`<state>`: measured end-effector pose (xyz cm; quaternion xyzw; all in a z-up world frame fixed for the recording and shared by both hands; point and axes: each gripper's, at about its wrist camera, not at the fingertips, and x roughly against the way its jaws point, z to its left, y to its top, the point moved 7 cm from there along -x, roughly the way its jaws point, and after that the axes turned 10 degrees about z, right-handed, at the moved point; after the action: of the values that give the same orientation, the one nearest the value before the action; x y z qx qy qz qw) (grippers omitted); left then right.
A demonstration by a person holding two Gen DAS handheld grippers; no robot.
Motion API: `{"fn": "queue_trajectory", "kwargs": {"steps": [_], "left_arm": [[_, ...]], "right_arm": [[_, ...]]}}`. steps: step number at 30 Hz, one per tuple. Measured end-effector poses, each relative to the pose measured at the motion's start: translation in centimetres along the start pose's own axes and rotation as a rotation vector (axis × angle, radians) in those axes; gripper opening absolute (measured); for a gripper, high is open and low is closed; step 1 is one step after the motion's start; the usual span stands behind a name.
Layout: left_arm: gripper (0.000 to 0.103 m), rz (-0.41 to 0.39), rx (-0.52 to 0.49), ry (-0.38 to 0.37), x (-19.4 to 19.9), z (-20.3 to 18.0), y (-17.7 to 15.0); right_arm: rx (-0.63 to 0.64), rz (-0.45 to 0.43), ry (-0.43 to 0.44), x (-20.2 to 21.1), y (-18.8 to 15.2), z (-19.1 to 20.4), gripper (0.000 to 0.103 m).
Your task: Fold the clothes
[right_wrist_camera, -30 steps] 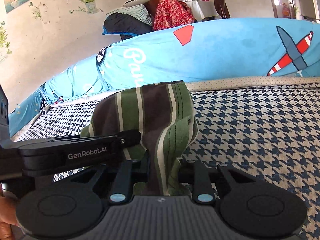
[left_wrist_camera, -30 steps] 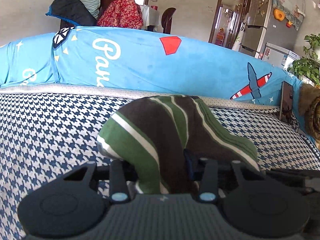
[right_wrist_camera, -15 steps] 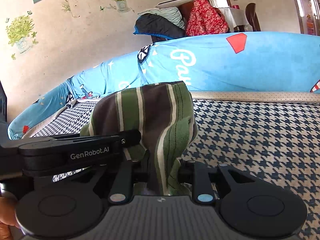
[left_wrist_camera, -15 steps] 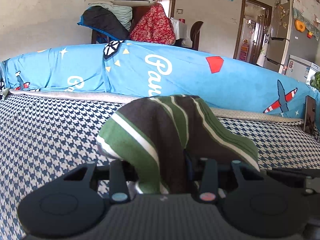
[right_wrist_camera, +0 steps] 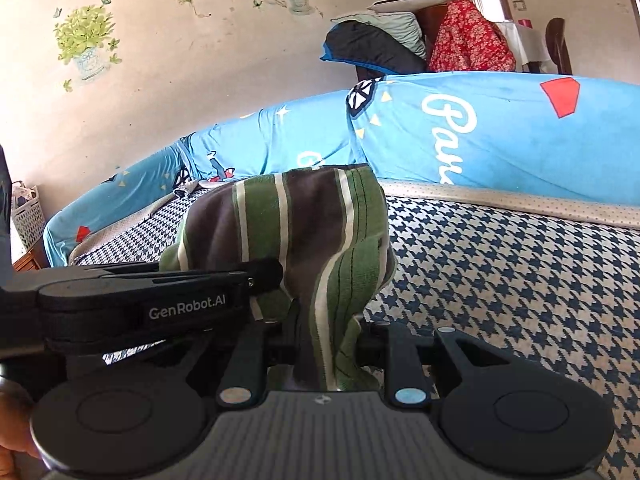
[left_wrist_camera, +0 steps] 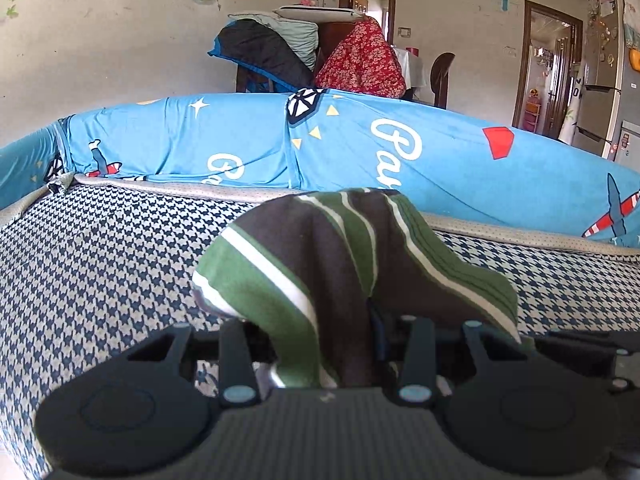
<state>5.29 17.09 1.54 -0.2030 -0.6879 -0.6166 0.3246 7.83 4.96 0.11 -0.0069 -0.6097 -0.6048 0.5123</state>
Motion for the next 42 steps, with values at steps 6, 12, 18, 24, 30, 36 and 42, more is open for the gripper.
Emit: {"fn": "queue_trajectory", "kwargs": {"steps": [6,12,18,24,30,36,42], "left_arm": [[0.039,0.003,0.007,0.044,-0.4,1.7,0.1],[0.039,0.019,0.031,0.085,-1.1,3.3,0.4],[0.039,0.045,0.043,0.108,-2.4,4.4,0.2],[0.039,0.056,0.027,0.139,-3.4,4.8,0.2],[0.039,0.066,0.034,0.154,-4.3,5.3,0.1],[0.051,0.102,0.037,0.178,-5.9,5.9,-0.2],[0.088,0.147,0.177,0.223,-6.8,9.2,-0.6]], "right_arm": [[0.033,-0.002,0.03,-1.6,0.4,1.4,0.022],[0.069,0.003,0.049,-3.4,0.8,2.6,0.022],[0.088,0.015,0.057,-5.1,0.7,3.1,0.022],[0.085,0.026,0.058,-6.5,0.5,3.2,0.022],[0.09,0.029,0.056,-7.4,0.5,3.4,0.022],[0.09,0.04,0.035,-8.3,0.5,3.2,0.022],[0.077,0.047,-0.069,-8.6,0.6,1.3,0.042]]}}
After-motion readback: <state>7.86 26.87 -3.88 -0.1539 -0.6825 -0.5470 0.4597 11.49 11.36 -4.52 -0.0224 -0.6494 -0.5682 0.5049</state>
